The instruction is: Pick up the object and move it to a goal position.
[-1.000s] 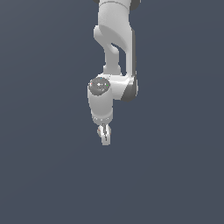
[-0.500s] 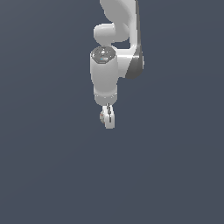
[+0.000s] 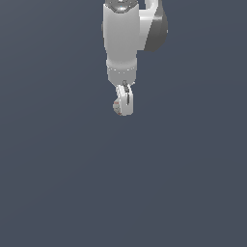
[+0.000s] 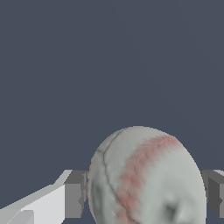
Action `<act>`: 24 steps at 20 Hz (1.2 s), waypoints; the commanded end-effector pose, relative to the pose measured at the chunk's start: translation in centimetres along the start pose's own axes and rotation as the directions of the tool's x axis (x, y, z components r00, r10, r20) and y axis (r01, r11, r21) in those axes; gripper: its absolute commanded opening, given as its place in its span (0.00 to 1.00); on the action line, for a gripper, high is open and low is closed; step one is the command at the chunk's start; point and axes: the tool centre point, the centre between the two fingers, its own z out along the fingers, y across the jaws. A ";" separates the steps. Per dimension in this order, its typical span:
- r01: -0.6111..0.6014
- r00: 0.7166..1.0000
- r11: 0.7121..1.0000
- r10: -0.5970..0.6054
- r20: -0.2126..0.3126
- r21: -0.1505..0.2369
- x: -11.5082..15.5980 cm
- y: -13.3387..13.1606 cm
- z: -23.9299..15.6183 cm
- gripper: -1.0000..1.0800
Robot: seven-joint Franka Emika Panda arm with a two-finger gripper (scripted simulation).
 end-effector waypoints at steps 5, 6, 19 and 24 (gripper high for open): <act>-0.001 1.000 1.000 0.001 -0.004 0.002 -1.8 2.5 -7.4 0.00; -0.001 1.000 1.000 0.001 -0.004 0.002 -2.1 2.8 -8.4 0.00; 0.000 1.000 1.000 0.000 -0.003 0.002 -5.1 6.2 -19.6 0.00; 0.001 1.000 1.000 -0.001 -0.002 0.002 -5.7 6.8 -21.7 0.00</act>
